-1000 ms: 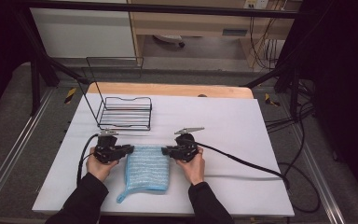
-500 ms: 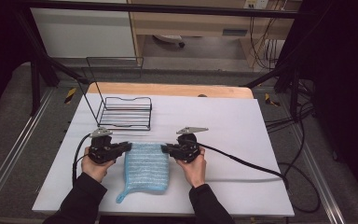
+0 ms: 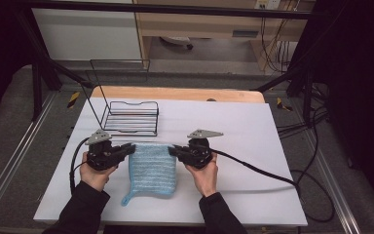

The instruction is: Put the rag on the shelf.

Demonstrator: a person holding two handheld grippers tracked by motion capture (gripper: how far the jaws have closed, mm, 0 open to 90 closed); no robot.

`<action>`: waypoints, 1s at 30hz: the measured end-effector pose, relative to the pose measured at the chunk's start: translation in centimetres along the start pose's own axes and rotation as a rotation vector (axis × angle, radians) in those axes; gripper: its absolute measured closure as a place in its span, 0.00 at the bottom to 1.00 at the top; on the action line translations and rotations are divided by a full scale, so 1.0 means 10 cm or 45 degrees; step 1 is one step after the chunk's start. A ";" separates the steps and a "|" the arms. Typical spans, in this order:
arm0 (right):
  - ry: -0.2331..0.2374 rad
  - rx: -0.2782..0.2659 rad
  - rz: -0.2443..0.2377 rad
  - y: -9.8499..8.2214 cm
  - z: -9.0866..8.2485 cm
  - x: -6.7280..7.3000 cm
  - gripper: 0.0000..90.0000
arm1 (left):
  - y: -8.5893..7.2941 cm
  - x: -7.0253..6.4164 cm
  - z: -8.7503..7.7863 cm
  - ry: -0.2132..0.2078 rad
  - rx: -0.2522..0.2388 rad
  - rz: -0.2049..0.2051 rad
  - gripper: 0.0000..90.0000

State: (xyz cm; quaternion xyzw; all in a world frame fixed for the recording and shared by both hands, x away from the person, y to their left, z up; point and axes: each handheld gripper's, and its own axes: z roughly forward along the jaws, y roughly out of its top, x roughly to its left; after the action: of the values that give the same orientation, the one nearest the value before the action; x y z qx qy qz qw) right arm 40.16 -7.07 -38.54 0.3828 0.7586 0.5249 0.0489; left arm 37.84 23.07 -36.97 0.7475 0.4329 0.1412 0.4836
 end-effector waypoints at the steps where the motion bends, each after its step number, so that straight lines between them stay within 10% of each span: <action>1: 0.000 0.000 0.000 0.00 0.00 0.00 0.90 | 0.01 0.00 -0.02 0.003 -0.008 0.003 0.89; 30: -0.008 -0.234 -0.169 0.45 -0.13 0.39 0.91 | 0.31 0.00 -0.51 0.041 -0.264 0.037 0.90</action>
State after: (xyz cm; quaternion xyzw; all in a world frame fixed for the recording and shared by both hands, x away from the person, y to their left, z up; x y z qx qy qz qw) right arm 39.18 -4.82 -32.93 0.3272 0.7309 0.5865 0.1209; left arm 36.22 25.60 -31.87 0.6974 0.4127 0.2044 0.5491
